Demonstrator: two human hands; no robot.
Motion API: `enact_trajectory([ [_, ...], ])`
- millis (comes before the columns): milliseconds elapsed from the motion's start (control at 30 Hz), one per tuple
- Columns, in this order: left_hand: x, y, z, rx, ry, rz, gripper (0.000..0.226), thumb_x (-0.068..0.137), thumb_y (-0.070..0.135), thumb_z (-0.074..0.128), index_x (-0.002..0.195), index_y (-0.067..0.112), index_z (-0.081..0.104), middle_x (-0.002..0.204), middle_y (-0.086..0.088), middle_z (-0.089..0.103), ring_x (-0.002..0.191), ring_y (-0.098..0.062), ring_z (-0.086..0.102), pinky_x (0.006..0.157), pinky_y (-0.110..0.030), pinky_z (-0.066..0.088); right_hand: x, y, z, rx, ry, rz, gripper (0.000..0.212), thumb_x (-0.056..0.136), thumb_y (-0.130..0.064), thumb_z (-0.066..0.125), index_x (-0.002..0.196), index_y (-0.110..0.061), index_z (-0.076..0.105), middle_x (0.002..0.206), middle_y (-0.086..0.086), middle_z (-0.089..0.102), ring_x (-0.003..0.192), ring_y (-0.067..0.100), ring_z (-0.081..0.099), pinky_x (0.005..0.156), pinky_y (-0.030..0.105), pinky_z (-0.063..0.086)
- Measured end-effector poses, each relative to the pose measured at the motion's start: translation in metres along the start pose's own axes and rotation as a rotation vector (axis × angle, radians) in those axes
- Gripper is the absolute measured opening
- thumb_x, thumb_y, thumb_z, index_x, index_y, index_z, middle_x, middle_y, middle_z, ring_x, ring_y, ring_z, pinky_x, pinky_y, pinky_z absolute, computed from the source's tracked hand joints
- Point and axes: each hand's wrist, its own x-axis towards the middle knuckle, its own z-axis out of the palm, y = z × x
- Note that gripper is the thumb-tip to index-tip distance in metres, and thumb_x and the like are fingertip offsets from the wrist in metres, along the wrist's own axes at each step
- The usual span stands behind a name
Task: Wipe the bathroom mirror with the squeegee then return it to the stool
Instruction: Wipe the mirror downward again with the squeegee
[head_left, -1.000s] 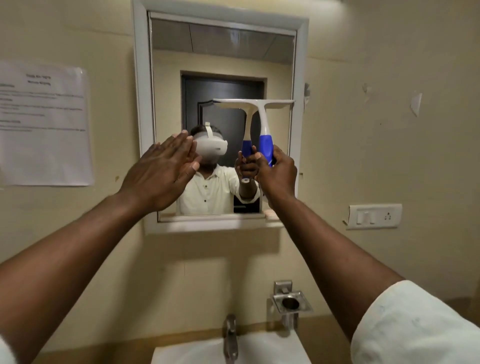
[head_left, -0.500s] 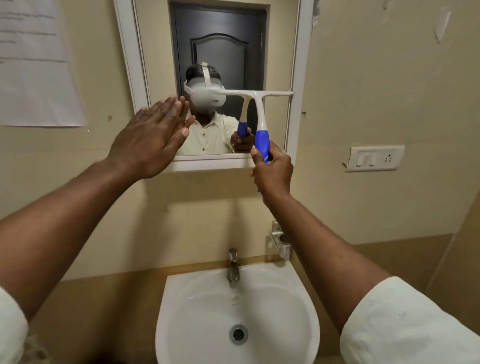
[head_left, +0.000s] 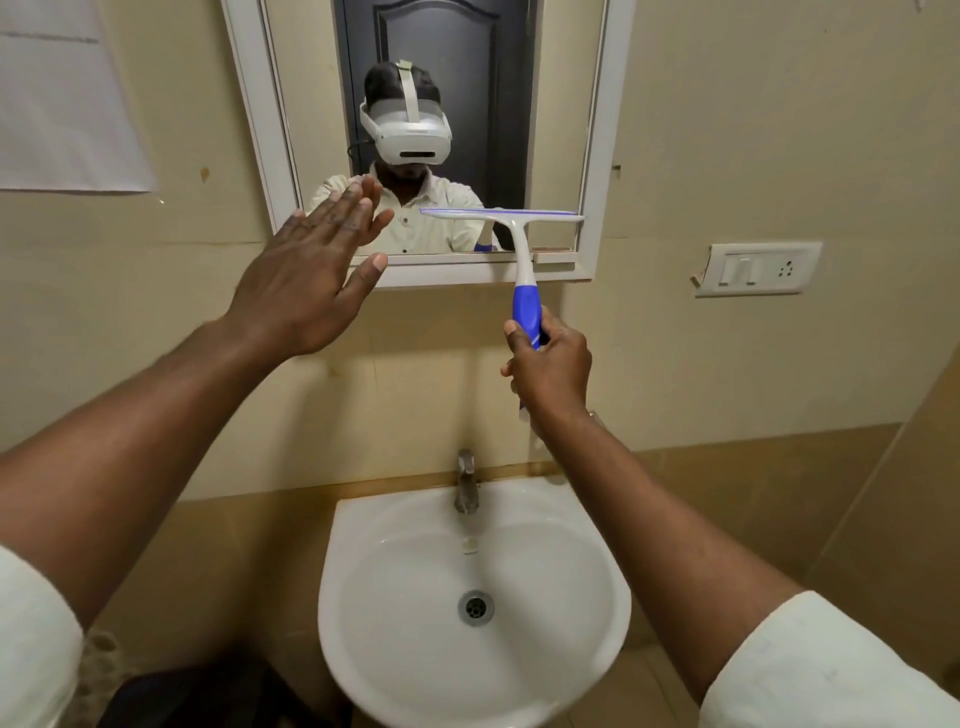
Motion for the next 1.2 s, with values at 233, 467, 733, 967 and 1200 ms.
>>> enact_trajectory([
  [233, -0.010, -0.005, 0.012, -0.012, -0.019, -0.022, 0.061, 0.097, 0.047, 0.025, 0.149, 0.018, 0.011, 0.159, -0.001, 0.010, 0.146, -0.016, 0.009, 0.117, -0.038, 0.009, -0.014, 0.013, -0.005, -0.020, -0.029, 0.043, 0.004, 0.087, -0.021, 0.063, 0.090, -0.023, 0.061, 0.068, 0.003, 0.057, 0.045, 0.013, 0.060, 0.058, 0.037, 0.054],
  [467, -0.007, -0.010, -0.001, -0.005, 0.023, -0.020, 0.064, 0.095, 0.053, 0.019, 0.149, 0.021, 0.009, 0.159, 0.002, 0.009, 0.145, -0.010, 0.006, 0.116, -0.033, 0.005, -0.014, 0.008, -0.010, -0.024, -0.015, 0.023, 0.011, 0.086, -0.021, 0.065, 0.095, -0.016, 0.065, 0.063, 0.001, 0.058, 0.048, 0.017, 0.059, 0.054, 0.033, 0.049],
  [733, 0.058, -0.014, -0.071, 0.090, 0.246, 0.021, 0.066, 0.091, 0.056, 0.012, 0.148, 0.025, 0.006, 0.154, 0.013, -0.001, 0.137, 0.003, -0.005, 0.115, -0.027, 0.001, 0.047, -0.094, 0.015, 0.071, -0.047, -0.321, 0.028, 0.087, -0.026, 0.064, 0.114, -0.026, 0.065, 0.088, -0.001, 0.069, 0.076, 0.019, 0.066, 0.069, 0.027, 0.055],
  [967, 0.115, -0.018, -0.132, 0.173, 0.392, 0.043, 0.066, 0.090, 0.056, 0.011, 0.148, 0.024, 0.005, 0.157, 0.007, 0.000, 0.139, -0.001, -0.008, 0.115, -0.026, -0.001, 0.120, -0.229, 0.046, 0.159, -0.014, -0.480, 0.036, 0.089, -0.027, 0.062, 0.121, -0.010, 0.058, 0.095, 0.012, 0.068, 0.085, 0.028, 0.068, 0.082, 0.046, 0.057],
  [1200, 0.121, -0.027, -0.142, 0.204, 0.419, 0.053, 0.067, 0.089, 0.058, 0.008, 0.147, 0.026, 0.001, 0.154, 0.011, -0.007, 0.141, -0.003, -0.009, 0.115, -0.026, -0.002, 0.139, -0.269, 0.069, 0.166, -0.003, -0.496, 0.034, 0.088, -0.024, 0.063, 0.116, -0.007, 0.057, 0.096, 0.016, 0.066, 0.082, 0.030, 0.068, 0.077, 0.047, 0.058],
])
